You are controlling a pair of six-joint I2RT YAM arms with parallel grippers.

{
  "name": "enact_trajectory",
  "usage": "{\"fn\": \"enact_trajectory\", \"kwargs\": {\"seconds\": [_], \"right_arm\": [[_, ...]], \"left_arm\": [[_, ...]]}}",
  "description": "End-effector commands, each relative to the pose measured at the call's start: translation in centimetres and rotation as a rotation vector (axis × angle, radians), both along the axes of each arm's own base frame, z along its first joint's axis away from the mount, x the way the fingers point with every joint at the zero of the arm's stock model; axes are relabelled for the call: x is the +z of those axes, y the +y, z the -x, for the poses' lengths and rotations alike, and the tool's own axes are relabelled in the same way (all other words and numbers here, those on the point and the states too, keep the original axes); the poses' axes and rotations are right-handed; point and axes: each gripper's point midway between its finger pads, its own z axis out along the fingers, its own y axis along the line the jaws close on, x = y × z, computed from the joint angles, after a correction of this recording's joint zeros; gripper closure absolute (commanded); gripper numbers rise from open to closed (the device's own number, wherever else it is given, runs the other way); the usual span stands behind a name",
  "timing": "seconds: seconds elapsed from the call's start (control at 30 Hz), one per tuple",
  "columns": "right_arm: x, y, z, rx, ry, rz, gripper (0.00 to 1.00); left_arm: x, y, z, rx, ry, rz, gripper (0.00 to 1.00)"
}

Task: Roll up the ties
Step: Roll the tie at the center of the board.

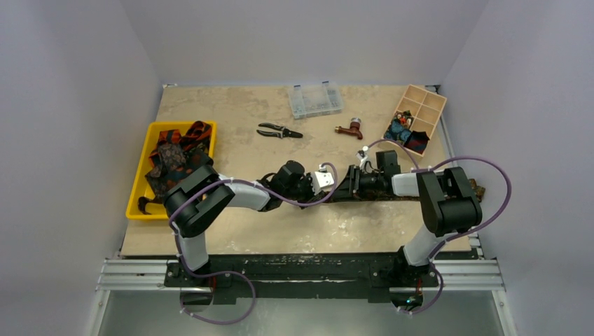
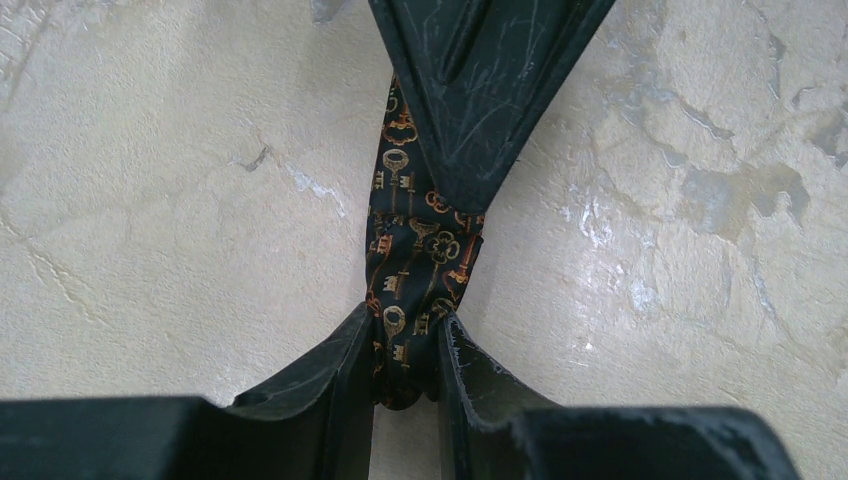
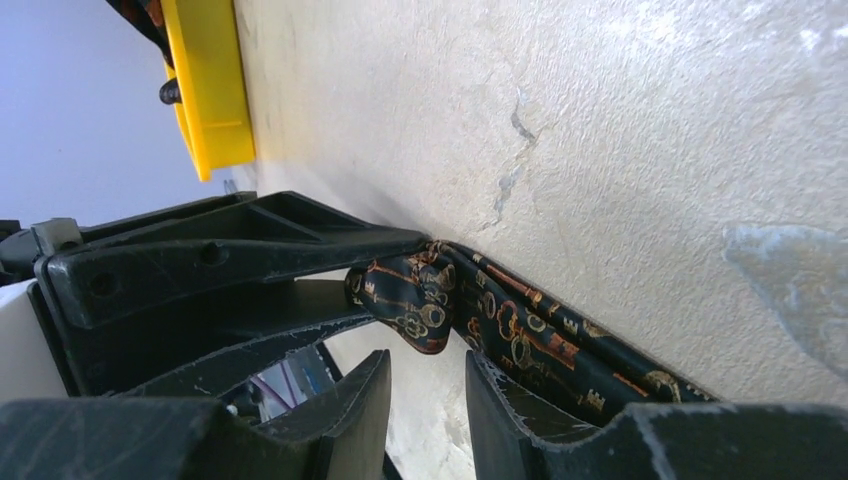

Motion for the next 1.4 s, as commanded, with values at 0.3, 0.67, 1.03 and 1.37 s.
{"fn": "enact_trajectory", "kwargs": {"seconds": [0.3, 0.67, 1.03, 1.37], "right_arm": [[0.2, 1.9, -1.9, -0.004, -0.072, -0.054, 0.67], [-0.9, 2.8, -2.0, 0.051, -0.048, -0.055, 0.71], [-0.3, 2.6, -1.7, 0.084, -0.026, -0.047, 0.65], [-0.9, 2.4, -1.2, 0.101, -0.010, -0.034, 0.84]], "left_arm": [[-3.6, 3.1, 2.3, 0.008, 0.096, -0.129, 0.86], [-3.7, 2.7, 1.8, 0.020, 0.097, -0.131, 0.86], [-4.0, 2.8, 2.0, 0.025, 0.117, -0.135, 0.86], [-4.0, 2.6, 1.9, 0.023, 0.113, -0.136, 0.86]]}}
